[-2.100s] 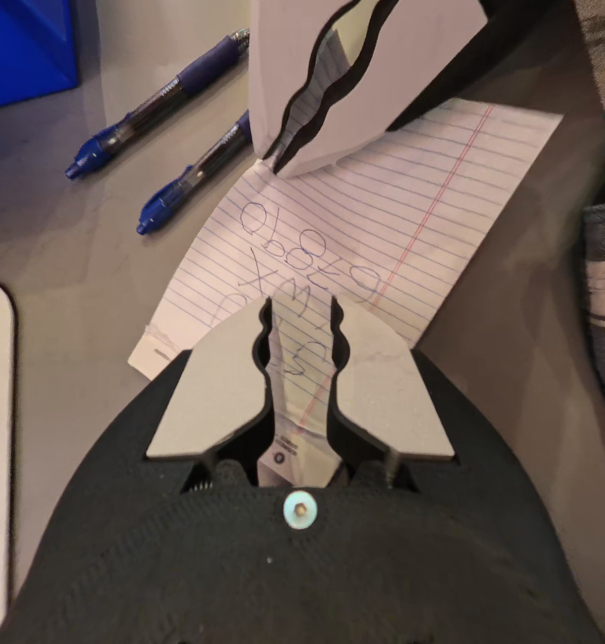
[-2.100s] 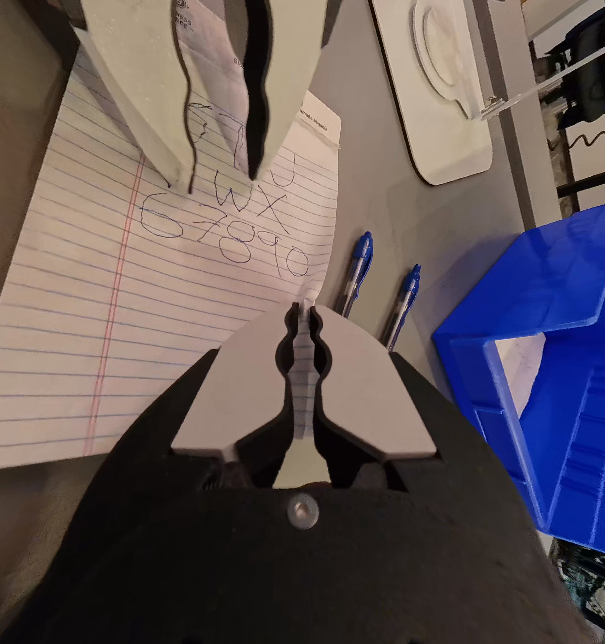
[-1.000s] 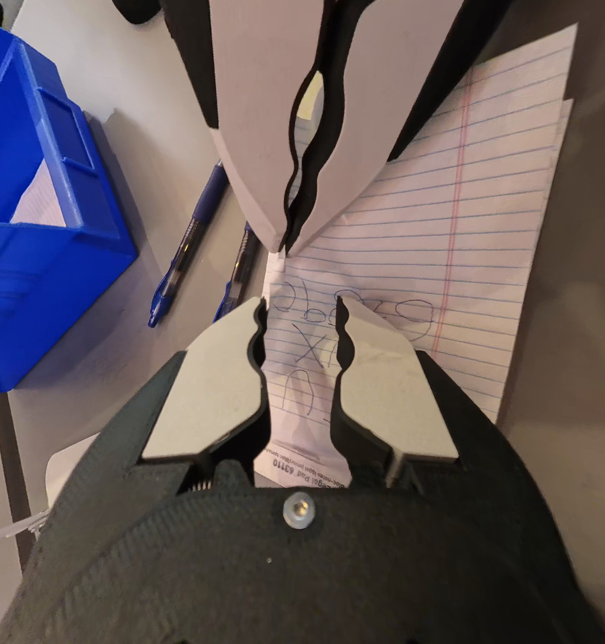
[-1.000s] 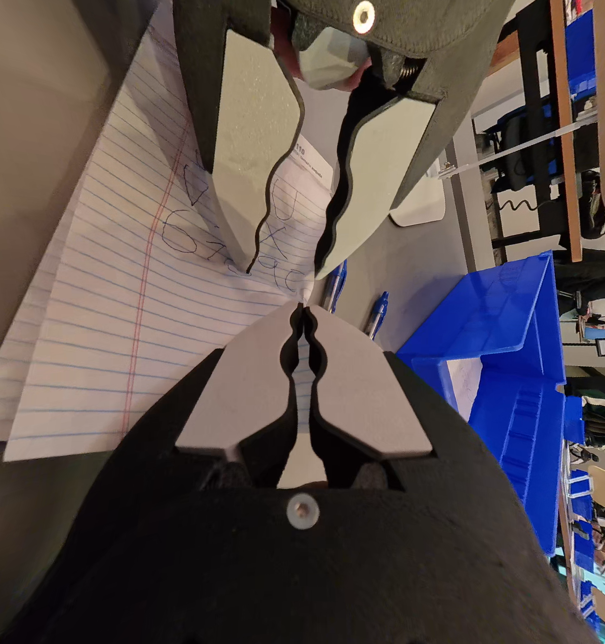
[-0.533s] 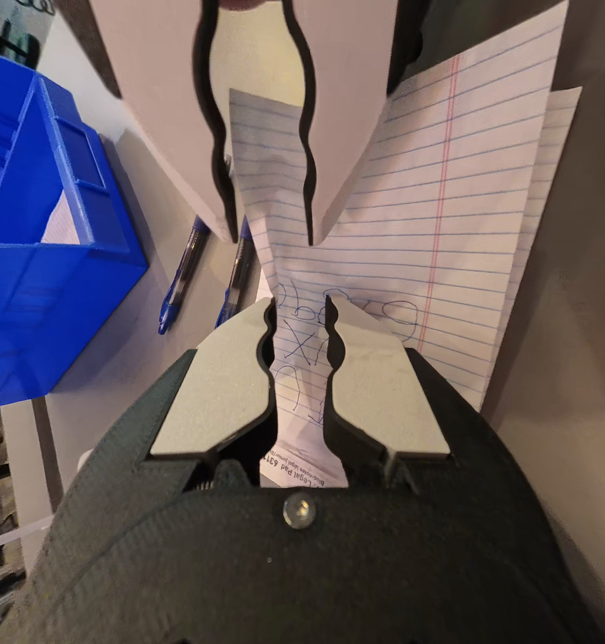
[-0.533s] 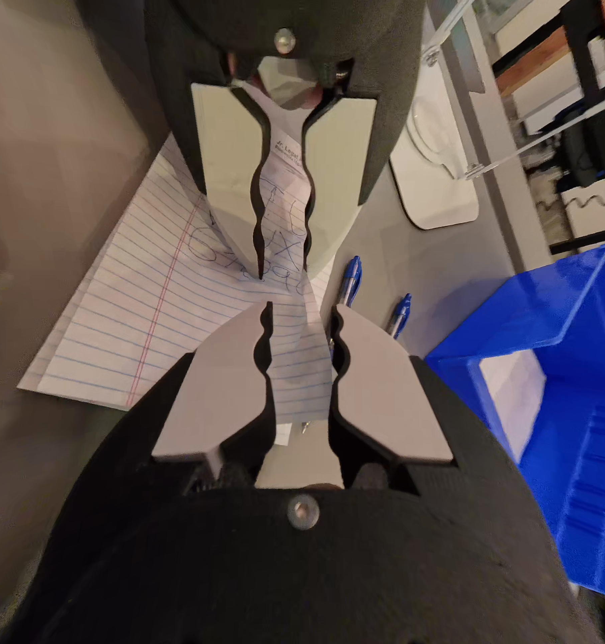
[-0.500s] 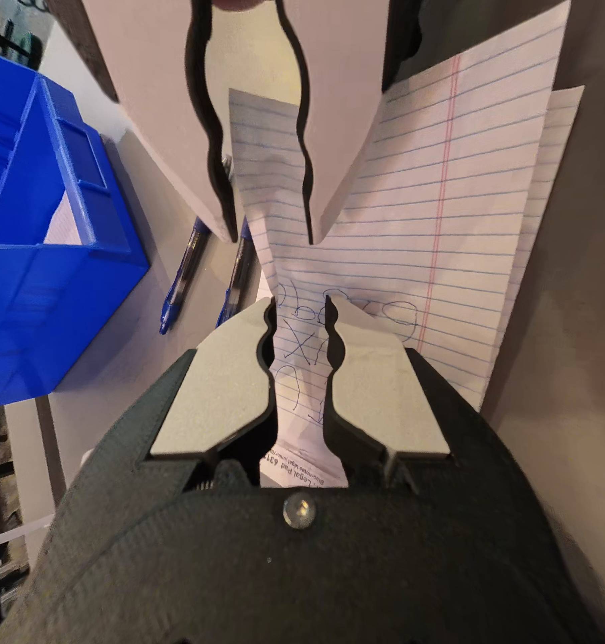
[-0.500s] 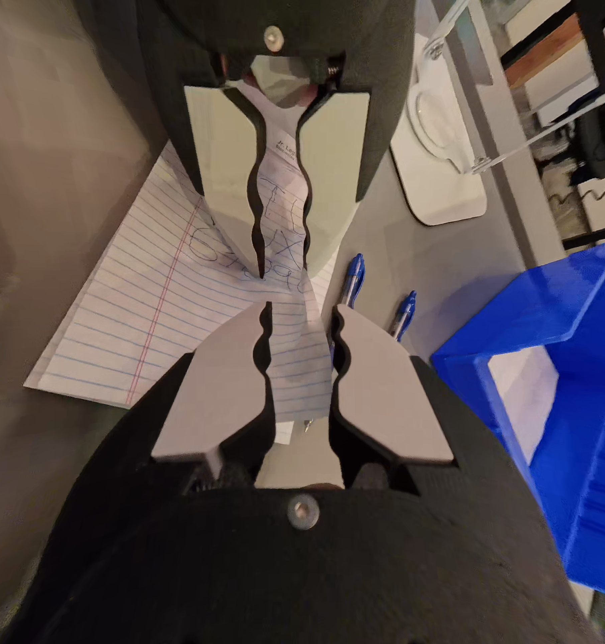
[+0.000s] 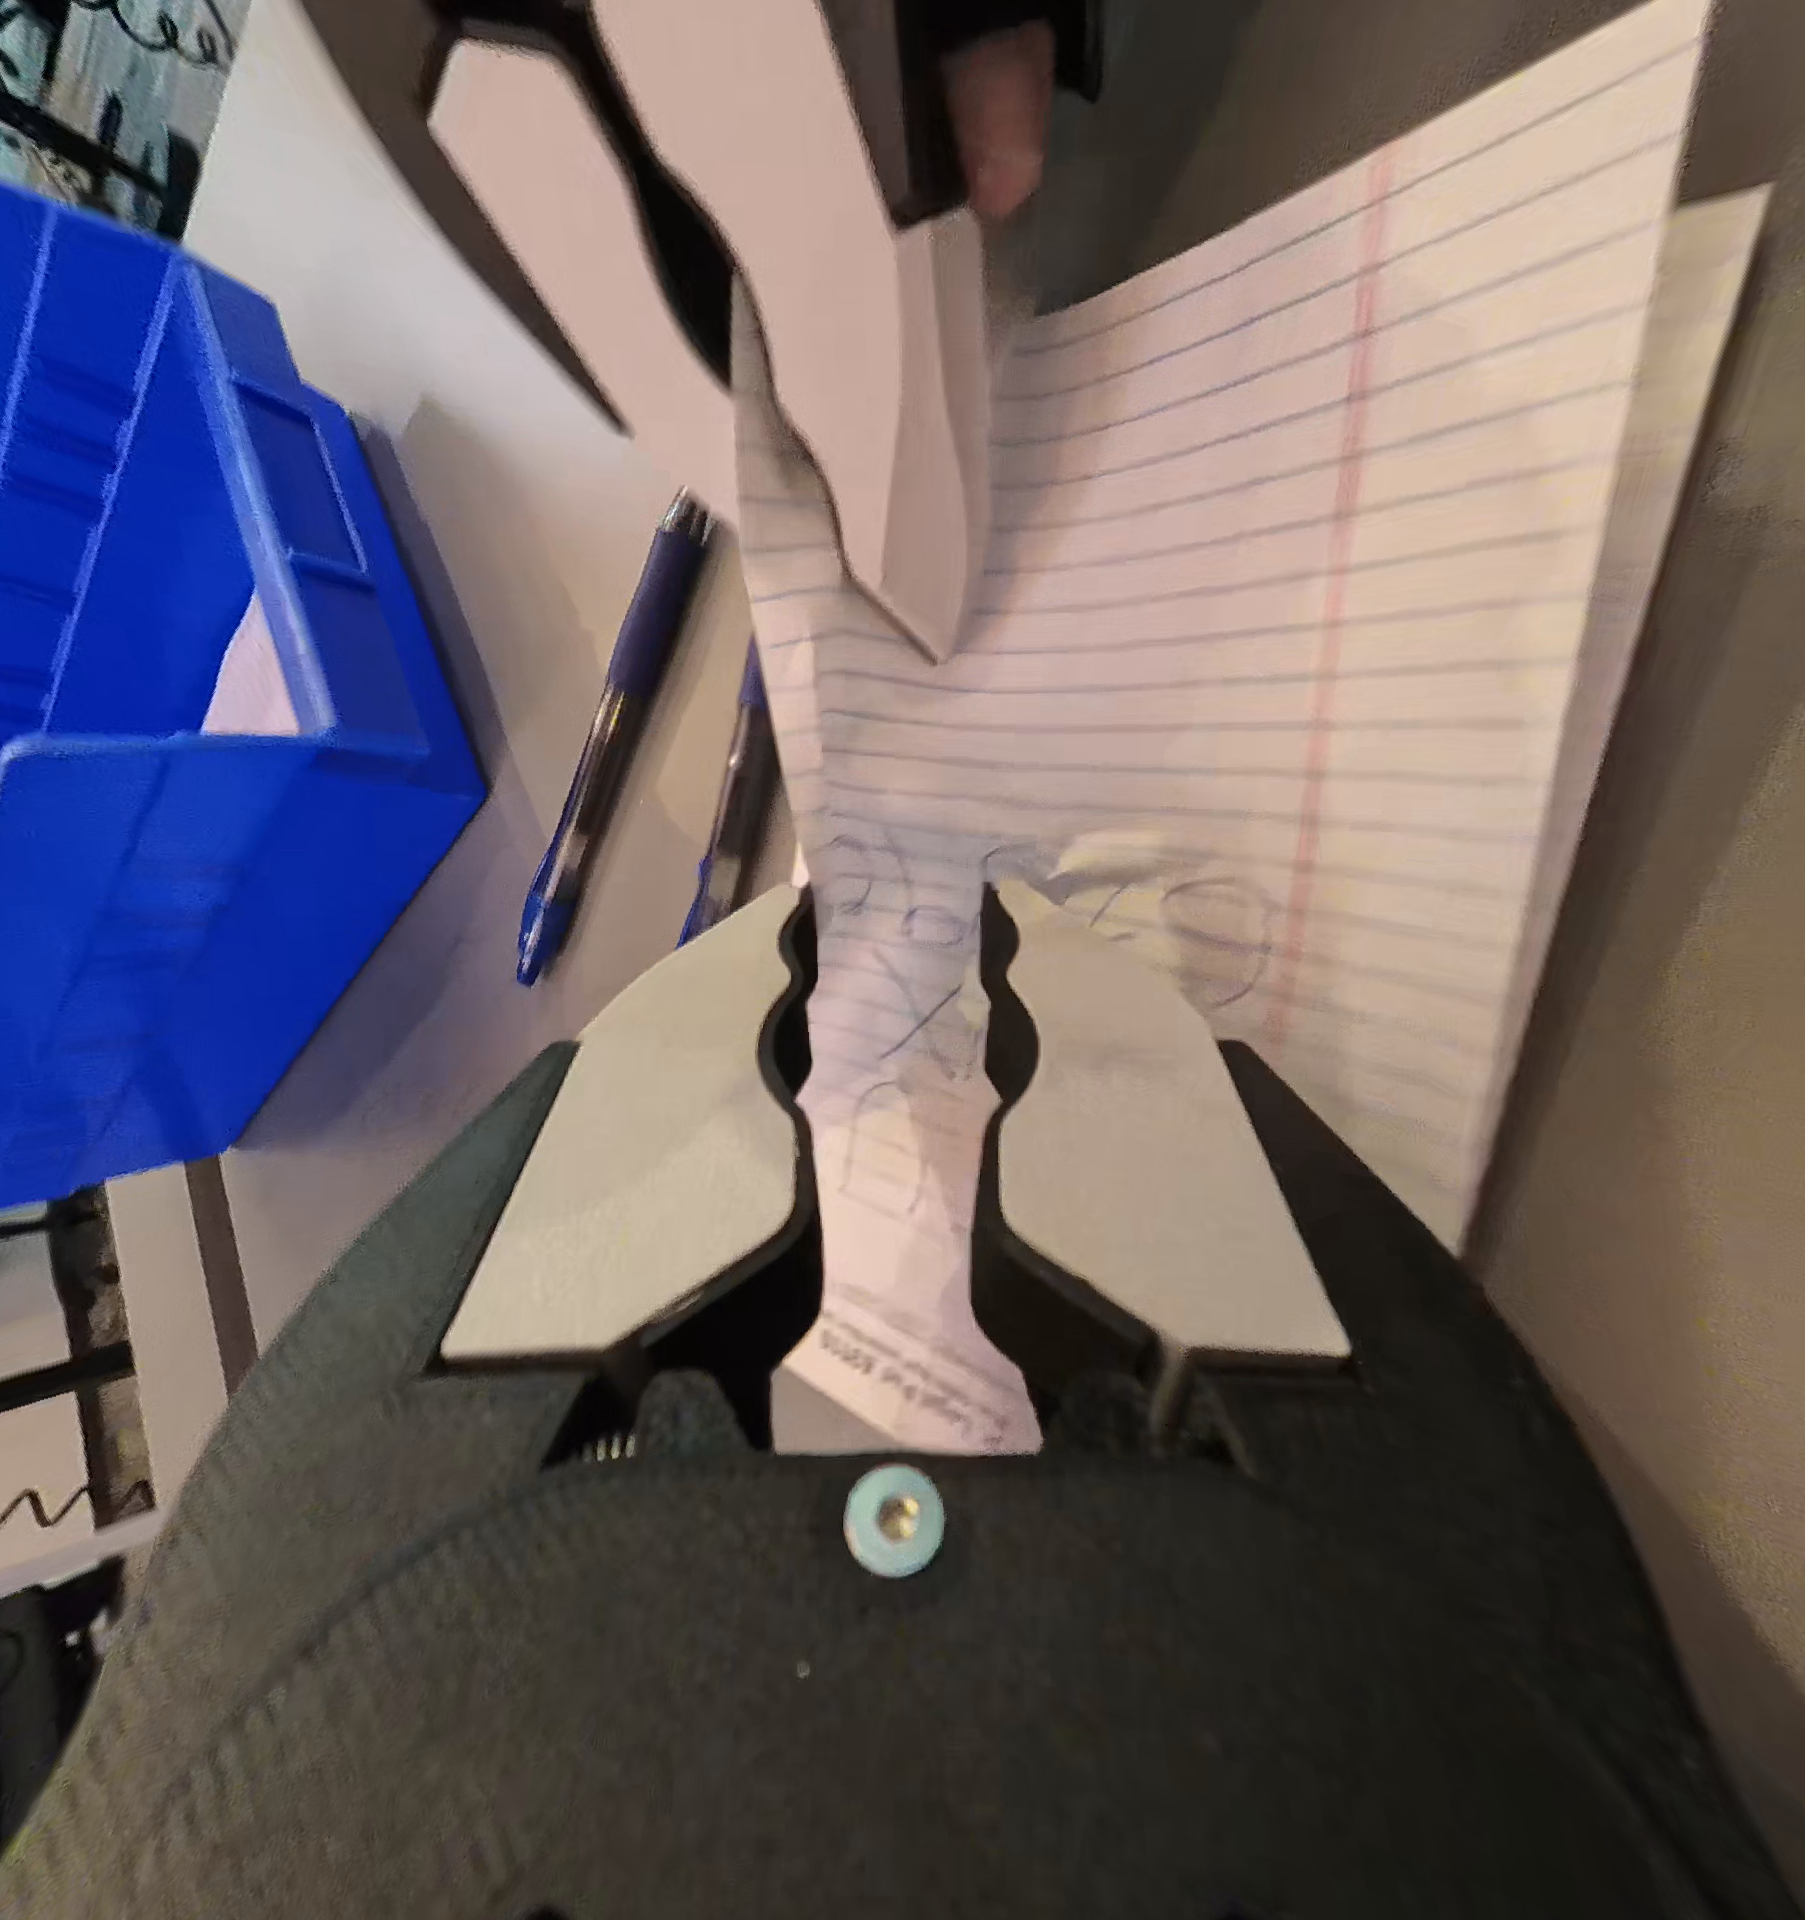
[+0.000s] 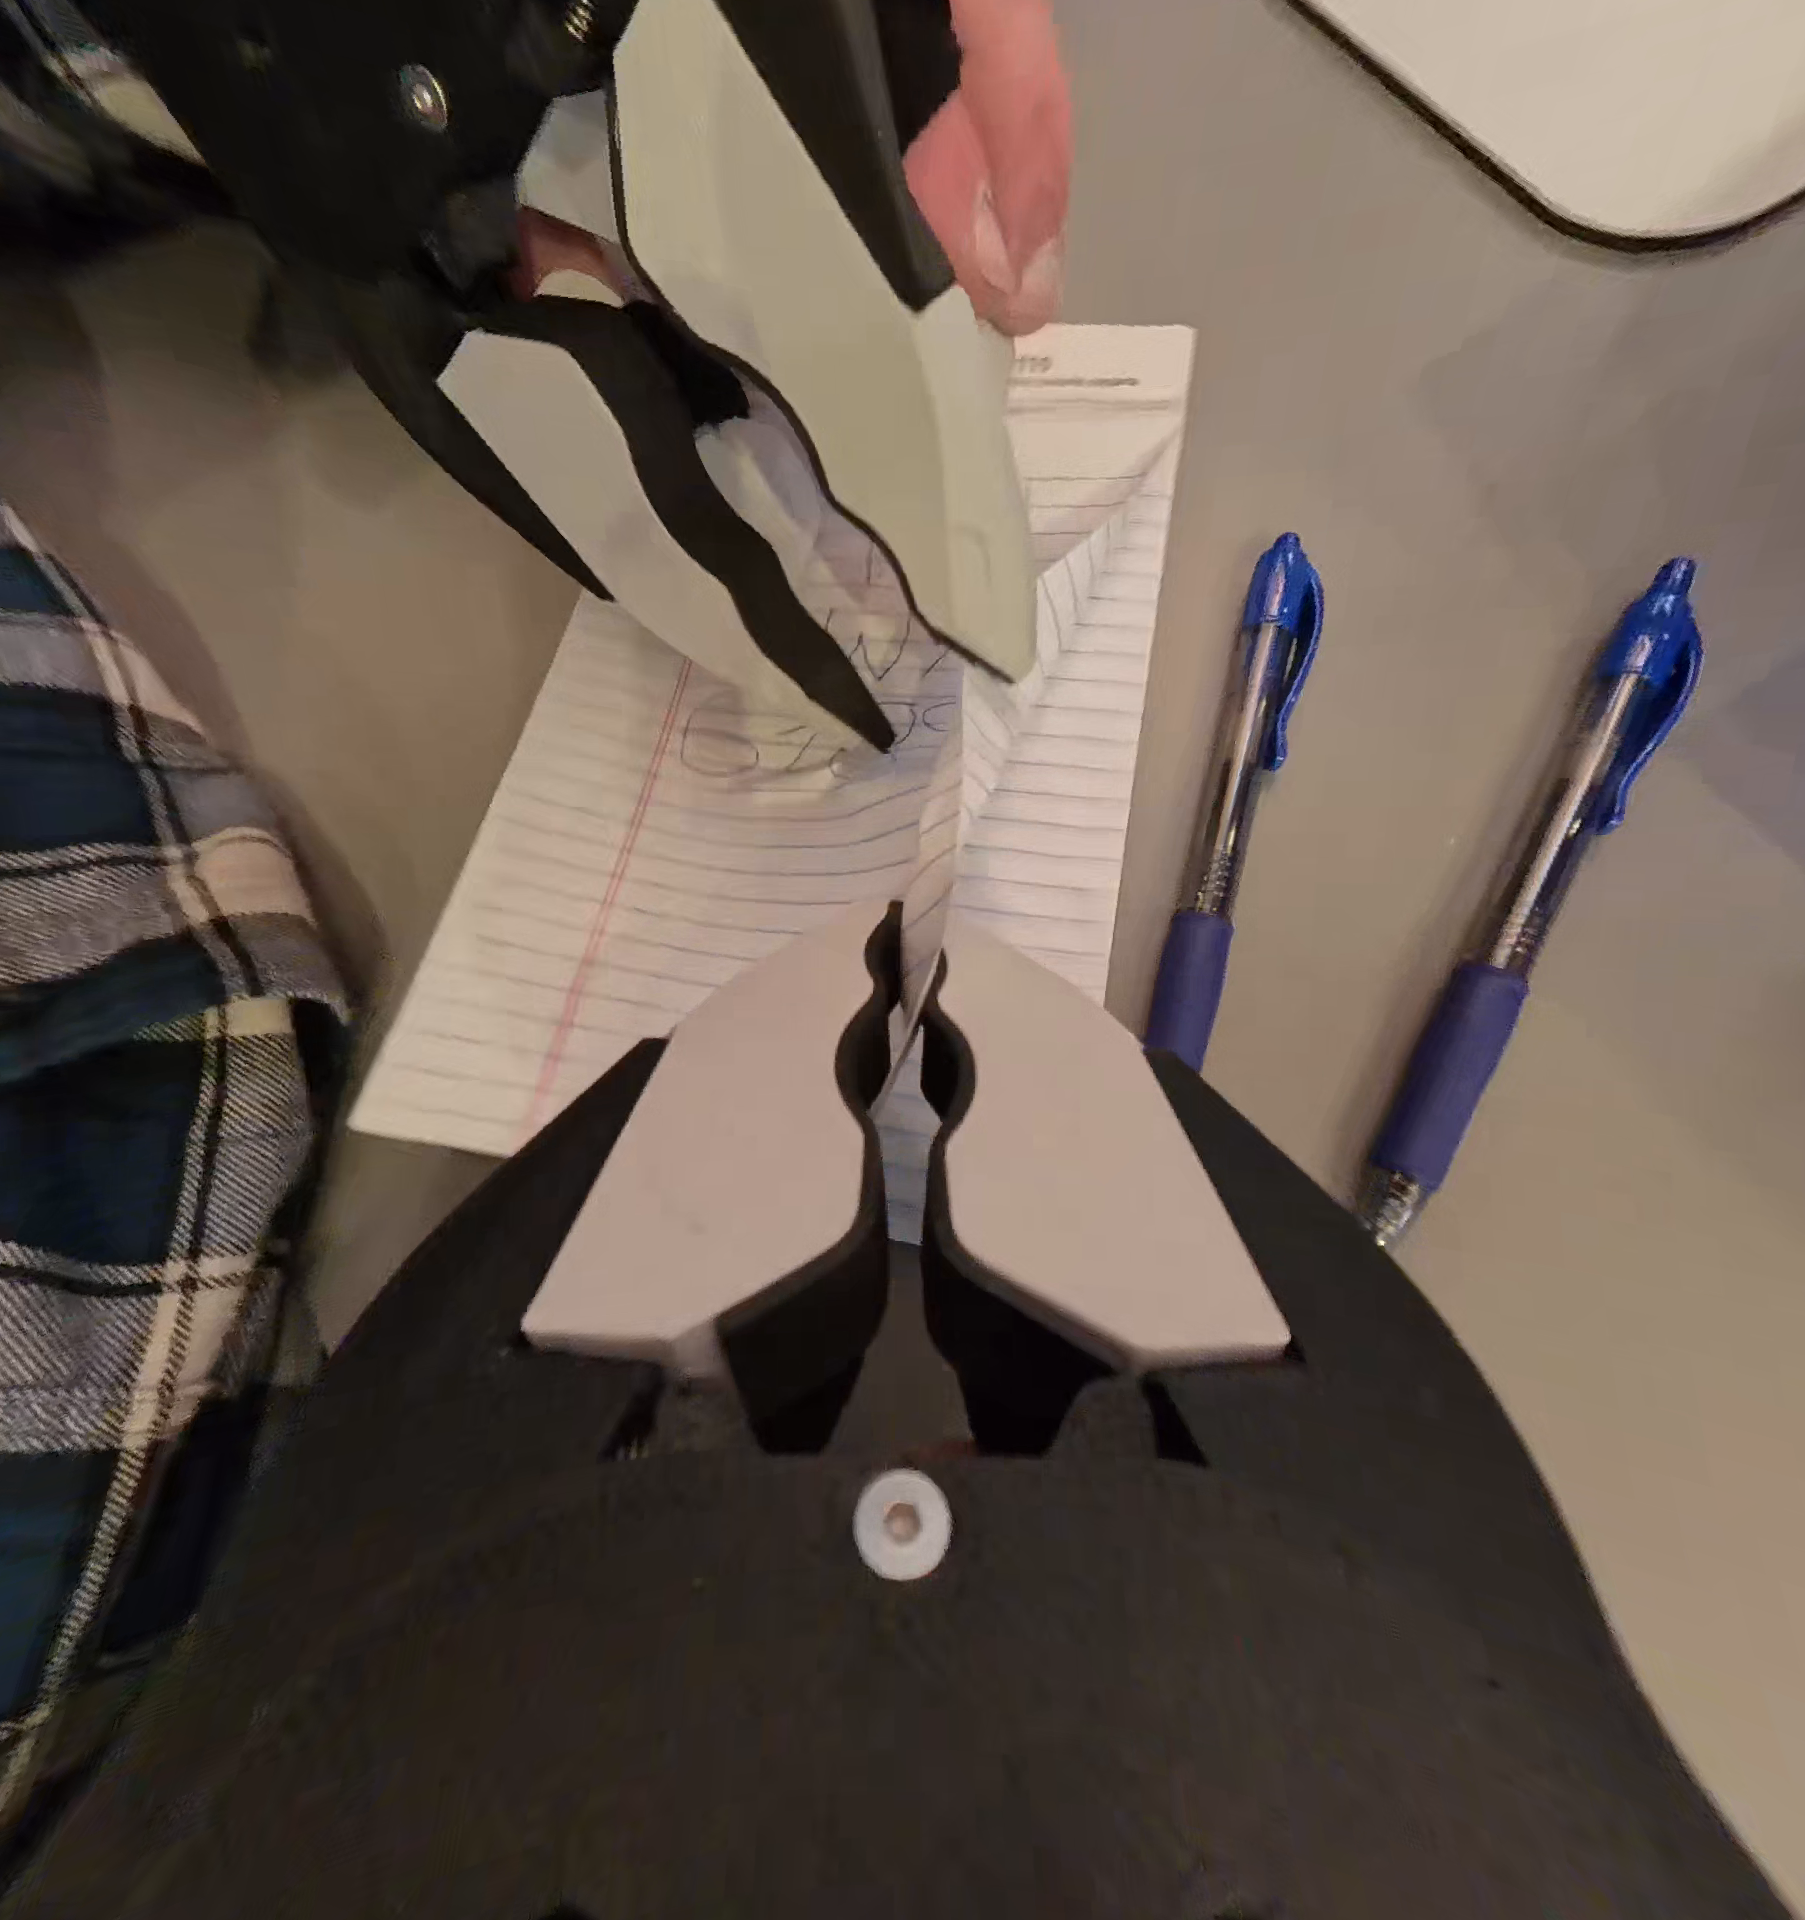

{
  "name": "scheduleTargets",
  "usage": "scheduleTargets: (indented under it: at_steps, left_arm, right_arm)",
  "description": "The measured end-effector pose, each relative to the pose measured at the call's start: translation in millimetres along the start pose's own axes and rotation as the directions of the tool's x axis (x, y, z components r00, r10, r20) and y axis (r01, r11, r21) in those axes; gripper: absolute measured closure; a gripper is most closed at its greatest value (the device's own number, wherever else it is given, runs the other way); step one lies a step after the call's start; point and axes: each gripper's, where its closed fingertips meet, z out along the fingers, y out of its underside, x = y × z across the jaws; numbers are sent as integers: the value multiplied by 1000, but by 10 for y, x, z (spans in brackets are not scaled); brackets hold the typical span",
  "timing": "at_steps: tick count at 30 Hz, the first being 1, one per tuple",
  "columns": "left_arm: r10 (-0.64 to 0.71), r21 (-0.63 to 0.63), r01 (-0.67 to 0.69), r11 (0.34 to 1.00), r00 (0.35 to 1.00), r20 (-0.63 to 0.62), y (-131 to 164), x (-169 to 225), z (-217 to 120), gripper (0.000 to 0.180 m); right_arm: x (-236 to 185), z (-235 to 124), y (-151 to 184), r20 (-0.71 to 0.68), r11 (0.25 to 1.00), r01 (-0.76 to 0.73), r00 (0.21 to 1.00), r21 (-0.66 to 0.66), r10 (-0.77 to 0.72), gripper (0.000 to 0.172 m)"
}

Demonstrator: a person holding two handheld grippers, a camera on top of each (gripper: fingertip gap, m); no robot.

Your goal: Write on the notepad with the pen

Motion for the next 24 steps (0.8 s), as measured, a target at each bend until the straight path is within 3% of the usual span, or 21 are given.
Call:
scheduleTargets:
  at_steps: [5, 10, 12, 24]
  left_arm:
    - [-215, -49, 213, 976, 976, -34, 370, -303, -182, 157]
    - [-258, -177, 250, 952, 966, -21, 804, -369, -290, 180]
    - [-267, -223, 252, 942, 963, -38, 914, -300, -241, 180]
    - [-248, -269, 244, 932, 969, 22, 899, -333, -189, 180]
  right_arm:
    - [37, -29, -32, 61, 990, -131, 990, 55, 128, 172]
    - [86, -16, -17, 112, 963, -257, 962, 76, 248, 172]
    - [97, -15, -13, 114, 959, -274, 957, 74, 265, 172]
    - [-22, 45, 61, 123, 910, -413, 905, 24, 408, 171]
